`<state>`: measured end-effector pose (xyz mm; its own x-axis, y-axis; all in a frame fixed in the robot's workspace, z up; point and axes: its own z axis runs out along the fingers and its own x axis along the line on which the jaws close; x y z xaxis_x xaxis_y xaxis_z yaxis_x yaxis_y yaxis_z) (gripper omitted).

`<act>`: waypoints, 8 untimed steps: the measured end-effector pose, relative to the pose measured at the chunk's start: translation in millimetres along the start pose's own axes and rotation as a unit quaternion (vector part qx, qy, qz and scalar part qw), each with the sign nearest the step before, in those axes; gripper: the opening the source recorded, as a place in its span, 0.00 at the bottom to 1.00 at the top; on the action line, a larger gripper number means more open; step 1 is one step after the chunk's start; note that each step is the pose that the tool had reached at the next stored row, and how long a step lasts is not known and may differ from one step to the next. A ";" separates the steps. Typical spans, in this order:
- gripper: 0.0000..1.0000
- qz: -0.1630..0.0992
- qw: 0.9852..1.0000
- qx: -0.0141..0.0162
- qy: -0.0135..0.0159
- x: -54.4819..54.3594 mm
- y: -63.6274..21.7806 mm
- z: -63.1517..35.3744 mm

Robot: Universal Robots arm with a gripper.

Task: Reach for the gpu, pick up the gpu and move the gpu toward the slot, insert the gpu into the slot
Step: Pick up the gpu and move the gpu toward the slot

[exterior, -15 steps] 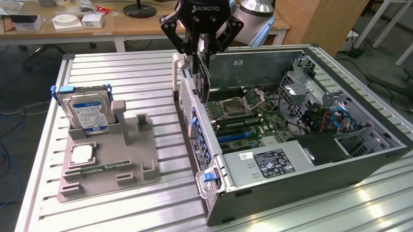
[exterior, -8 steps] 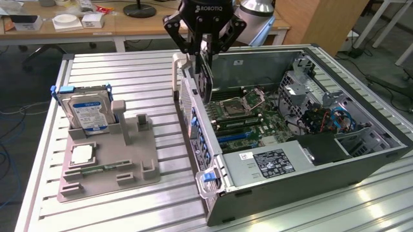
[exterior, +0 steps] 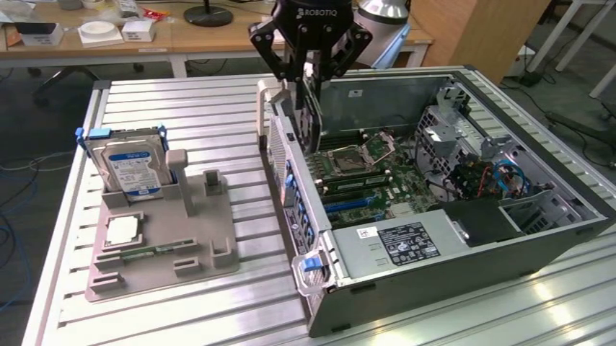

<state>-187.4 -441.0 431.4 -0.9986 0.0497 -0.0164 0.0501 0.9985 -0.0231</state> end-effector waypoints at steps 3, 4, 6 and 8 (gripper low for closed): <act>0.26 0.001 1.000 0.000 0.000 -2.1 0.1 0.0; 0.26 0.001 1.000 0.000 0.000 -2.9 0.1 0.0; 0.26 0.001 1.000 0.000 0.000 -4.5 0.2 0.0; 0.26 0.002 1.000 0.000 0.000 -5.9 0.3 0.1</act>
<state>-181.4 -441.0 431.4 -0.9984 0.0536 -0.0164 0.0540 0.9983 -0.0231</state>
